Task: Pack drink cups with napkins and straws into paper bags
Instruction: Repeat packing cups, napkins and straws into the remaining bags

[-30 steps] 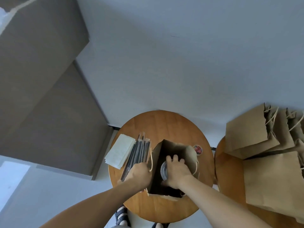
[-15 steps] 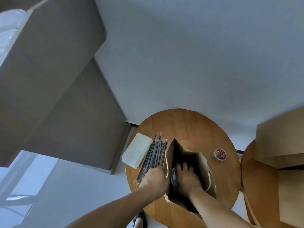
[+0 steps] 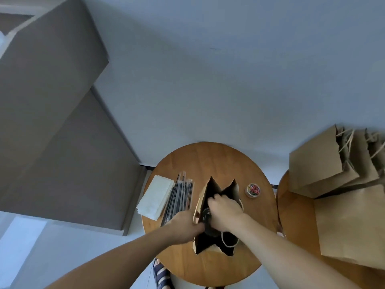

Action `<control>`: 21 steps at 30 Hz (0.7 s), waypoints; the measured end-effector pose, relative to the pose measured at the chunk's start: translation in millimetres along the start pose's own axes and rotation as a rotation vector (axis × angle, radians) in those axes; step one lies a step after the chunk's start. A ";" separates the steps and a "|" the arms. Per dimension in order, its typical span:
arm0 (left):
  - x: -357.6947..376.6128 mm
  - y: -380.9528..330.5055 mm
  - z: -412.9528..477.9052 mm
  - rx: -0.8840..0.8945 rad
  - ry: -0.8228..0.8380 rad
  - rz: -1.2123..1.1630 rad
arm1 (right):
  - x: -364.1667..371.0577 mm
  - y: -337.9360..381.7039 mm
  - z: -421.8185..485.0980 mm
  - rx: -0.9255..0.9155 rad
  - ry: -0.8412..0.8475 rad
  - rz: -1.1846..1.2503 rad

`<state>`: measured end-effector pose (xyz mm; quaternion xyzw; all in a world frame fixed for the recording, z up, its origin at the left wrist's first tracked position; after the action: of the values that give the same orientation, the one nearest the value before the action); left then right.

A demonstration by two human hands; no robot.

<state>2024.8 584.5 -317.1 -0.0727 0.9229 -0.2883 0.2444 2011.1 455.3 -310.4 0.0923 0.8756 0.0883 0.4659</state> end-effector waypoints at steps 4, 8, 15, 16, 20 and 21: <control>-14.9 2.0 -1.3 0.025 0.125 0.040 | -49.5 6.4 -19.3 -0.028 -0.034 -0.037; -43.4 8.5 -4.2 0.012 0.081 0.086 | -96.7 13.9 -21.4 -0.004 -0.070 -0.029; -115.2 71.8 -1.0 -0.149 -0.271 -0.014 | -106.2 73.8 50.0 0.021 -0.191 0.388; -124.1 85.5 1.6 -0.181 -0.295 -0.007 | -92.8 82.3 66.4 0.049 -0.143 0.435; -150.2 131.5 19.4 -0.252 -0.356 0.025 | -28.5 101.0 119.7 0.185 -0.032 0.586; -154.5 140.5 25.8 -0.260 -0.369 0.039 | -12.0 101.7 130.4 0.227 -0.021 0.629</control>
<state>2172.8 729.8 -352.0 -0.1372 0.8933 -0.1440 0.4031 2134.3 559.8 -348.1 0.4103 0.8035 0.1288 0.4117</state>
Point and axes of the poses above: each hand's wrist, its own z-axis towards the middle knuckle, its own x-axis out of the palm, y = z × x, the point moved 6 cm from there along z, towards the middle knuckle, and after that the axes turned 4 degrees about -x, right-handed, at the moved point
